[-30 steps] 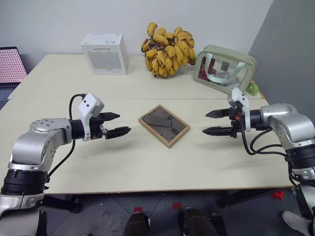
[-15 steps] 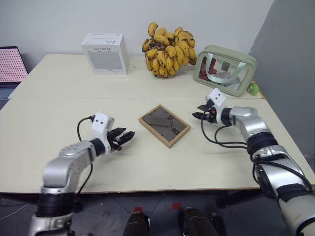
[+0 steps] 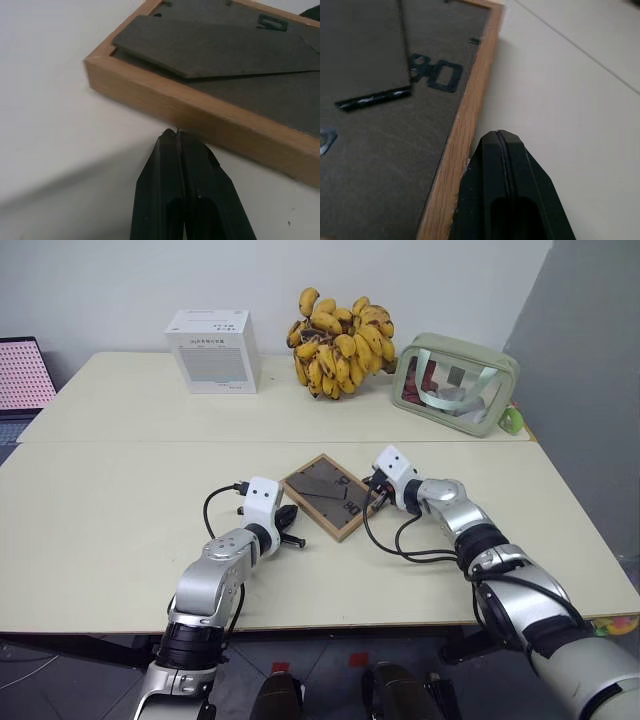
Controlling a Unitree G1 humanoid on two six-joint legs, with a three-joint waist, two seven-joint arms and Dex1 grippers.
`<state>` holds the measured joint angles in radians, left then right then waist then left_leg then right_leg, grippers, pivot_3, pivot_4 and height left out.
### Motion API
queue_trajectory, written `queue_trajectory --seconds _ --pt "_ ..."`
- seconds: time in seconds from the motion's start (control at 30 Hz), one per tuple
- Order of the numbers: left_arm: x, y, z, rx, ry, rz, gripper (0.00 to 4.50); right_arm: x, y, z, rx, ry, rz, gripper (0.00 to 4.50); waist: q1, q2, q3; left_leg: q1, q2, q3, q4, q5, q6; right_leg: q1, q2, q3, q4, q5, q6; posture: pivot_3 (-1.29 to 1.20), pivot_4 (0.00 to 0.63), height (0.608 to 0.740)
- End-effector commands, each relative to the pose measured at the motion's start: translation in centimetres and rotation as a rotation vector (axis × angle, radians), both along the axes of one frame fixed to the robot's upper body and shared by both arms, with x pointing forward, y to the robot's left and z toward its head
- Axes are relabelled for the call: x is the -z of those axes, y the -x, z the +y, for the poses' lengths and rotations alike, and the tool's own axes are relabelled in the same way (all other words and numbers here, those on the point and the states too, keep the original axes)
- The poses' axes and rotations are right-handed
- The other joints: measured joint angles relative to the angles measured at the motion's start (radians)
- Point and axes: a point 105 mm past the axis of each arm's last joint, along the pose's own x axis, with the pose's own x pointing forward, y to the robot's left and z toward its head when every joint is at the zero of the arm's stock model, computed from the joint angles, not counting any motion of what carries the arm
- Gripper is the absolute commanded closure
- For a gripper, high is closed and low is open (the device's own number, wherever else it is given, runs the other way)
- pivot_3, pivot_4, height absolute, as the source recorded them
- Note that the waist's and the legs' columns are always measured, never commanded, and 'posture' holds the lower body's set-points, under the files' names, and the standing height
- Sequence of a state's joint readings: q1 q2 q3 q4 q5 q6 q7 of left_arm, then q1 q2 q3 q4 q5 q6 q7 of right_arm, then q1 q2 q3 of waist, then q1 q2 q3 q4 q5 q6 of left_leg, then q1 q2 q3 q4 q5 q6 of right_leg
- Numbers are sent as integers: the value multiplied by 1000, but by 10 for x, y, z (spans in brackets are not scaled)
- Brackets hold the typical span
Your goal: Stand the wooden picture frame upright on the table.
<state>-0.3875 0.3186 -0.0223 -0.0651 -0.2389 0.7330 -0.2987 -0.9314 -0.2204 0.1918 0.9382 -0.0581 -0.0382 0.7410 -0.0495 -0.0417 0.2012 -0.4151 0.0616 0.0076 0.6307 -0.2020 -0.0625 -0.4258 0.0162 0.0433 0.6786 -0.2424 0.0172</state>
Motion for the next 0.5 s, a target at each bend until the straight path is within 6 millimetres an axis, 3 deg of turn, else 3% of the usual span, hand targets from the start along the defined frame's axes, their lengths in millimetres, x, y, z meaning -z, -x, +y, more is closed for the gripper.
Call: queue_trajectory --seconds 0.03,0.1,0.2,0.37,0.43,0.47,0.5 --pt "-8 6 -2 101 -49 2 4450 -12 29 23 -134 -43 11 4500 1 0 0 0 0 -1 0 0 0 0 0 -1 0 0 0 0 150 740" --pt "-4 12 7 126 -92 43 4450 -8 47 24 -169 0 18 4500 -2 0 0 0 1 -2 0 0 0 0 0 -1 0 0 0 0 150 740" --pt "-1 21 19 164 -139 87 4450 -6 57 15 -143 35 28 4500 -9 1 -1 1 1 -2 -1 0 0 0 1 -1 1 0 0 0 150 740" --pt "-3 23 52 181 -207 121 4450 -7 40 -19 0 105 -11 4500 -7 1 -1 3 0 -2 0 0 0 1 1 -1 1 0 0 0 150 740" --pt "-8 21 63 174 -152 133 4450 -10 32 -25 40 97 -32 4500 -8 0 -1 6 0 -1 0 0 0 3 1 0 1 0 0 0 150 740" --pt "-15 26 63 196 47 225 4450 -16 26 -25 63 66 -49 4500 -8 0 -1 6 0 0 0 0 0 3 1 0 1 0 -1 0 150 740" --pt "-20 33 60 245 200 311 4100 -19 21 -23 78 40 -58 4500 -9 0 -1 7 0 0 0 0 0 3 1 0 1 -2 -4 0 150 740"
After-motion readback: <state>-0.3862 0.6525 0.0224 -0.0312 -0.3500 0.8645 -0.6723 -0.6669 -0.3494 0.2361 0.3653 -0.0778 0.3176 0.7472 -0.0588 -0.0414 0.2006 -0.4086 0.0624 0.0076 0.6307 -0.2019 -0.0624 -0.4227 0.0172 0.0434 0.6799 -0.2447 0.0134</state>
